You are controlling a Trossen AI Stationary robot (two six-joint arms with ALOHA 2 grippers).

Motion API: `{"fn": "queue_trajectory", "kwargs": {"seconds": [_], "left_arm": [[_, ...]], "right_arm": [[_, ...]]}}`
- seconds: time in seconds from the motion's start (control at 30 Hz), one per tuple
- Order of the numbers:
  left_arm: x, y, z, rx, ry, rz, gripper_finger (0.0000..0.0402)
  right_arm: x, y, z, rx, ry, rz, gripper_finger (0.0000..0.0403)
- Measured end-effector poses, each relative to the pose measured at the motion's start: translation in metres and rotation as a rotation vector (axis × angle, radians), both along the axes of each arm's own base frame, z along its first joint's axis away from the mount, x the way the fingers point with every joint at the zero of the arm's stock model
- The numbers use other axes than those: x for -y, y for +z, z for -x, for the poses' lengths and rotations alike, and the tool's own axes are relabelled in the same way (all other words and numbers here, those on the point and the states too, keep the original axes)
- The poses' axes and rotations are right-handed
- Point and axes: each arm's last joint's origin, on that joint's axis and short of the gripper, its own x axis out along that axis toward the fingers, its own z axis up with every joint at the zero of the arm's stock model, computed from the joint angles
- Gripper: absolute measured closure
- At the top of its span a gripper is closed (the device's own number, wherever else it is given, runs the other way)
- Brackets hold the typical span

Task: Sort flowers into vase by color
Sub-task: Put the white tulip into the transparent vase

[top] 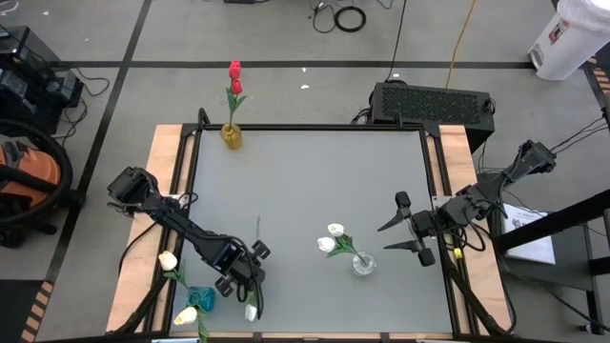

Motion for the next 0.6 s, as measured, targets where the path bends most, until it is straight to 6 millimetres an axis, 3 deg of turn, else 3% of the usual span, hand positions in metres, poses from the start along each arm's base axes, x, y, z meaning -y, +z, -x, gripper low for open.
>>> {"fn": "queue_trajectory", "kwargs": {"seconds": [0.6], "left_arm": [[-0.0002,0.0012,-0.0043,0.068,-0.037,-0.041,0.0299]], "right_arm": [[0.0,0.0,0.0,0.0,0.0,0.0,0.0199]]}}
